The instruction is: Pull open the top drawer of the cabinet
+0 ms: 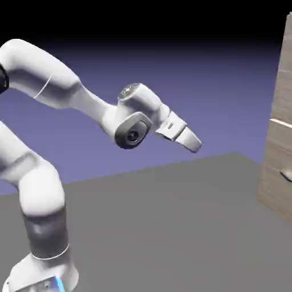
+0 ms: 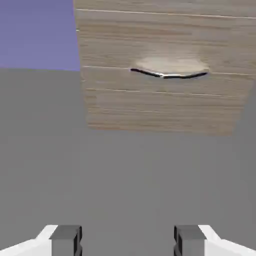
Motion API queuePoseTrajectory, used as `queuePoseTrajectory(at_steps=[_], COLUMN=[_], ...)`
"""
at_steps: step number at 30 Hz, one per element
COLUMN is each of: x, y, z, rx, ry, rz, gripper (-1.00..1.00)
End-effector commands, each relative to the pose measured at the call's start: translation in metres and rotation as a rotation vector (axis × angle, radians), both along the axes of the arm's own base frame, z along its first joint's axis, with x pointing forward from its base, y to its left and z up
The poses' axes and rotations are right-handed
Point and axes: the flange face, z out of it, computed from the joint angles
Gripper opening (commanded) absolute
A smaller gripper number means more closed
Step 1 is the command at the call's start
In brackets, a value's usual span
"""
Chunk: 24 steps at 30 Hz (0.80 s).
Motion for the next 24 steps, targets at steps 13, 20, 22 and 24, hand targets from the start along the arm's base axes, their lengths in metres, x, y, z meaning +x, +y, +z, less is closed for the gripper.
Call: queuePoseTrajectory(at_steps=[13,20,22,24], x=[0.044,0.074,0.084,0.094], y=[-0.031,-0.063,-0.072,-0.082], z=[0.104,0.134,0.139,0.142], rx=[0.449,0.684,0.747,0.808], ry=[-0.221,-0.278,-0.288,-0.296], rz=[-0.107,-0.184,-0.209,-0.235], gripper=[0.00,0.00,0.00,0.00])
